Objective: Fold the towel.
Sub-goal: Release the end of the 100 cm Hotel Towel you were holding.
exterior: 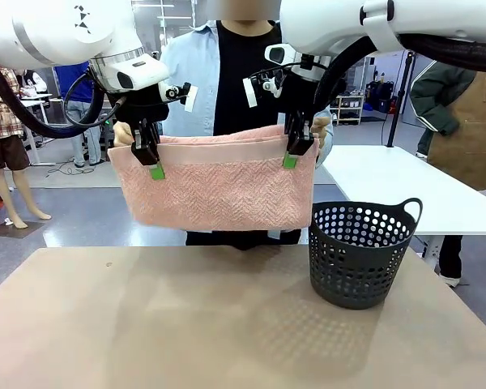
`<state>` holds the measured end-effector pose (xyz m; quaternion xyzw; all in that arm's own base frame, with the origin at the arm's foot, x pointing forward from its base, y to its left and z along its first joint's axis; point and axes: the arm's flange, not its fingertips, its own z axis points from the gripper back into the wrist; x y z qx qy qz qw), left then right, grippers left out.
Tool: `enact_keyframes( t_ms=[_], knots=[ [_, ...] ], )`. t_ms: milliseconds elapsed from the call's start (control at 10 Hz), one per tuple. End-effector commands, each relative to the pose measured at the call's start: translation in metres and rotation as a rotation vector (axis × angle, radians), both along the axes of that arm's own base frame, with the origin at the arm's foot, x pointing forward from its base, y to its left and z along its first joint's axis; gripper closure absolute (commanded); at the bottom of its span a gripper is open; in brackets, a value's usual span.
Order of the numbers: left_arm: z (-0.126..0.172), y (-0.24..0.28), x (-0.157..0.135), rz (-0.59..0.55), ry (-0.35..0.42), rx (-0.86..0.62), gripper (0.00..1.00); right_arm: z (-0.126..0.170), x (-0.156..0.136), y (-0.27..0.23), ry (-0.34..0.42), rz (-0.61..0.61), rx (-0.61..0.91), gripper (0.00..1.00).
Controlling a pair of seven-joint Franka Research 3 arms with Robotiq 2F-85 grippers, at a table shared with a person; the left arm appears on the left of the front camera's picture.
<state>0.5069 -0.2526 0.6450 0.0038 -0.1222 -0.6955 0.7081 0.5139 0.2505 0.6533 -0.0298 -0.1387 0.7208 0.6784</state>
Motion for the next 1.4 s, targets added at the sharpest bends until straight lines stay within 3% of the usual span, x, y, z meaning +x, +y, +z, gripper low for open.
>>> enact_keyframes(
  t_ms=[0, 1300],
  knots=[
    [0.0004, 0.0006, 0.0002, 0.001, -0.002, 0.000, 1.00, 0.0003, 0.0008, -0.0012, -0.003, -0.002, 0.001, 1.00],
    [0.0004, 0.0006, 0.0002, 0.001, -0.002, 0.000, 1.00, 0.0003, 0.0008, -0.0012, -0.003, -0.002, 0.001, 1.00]
  ],
)
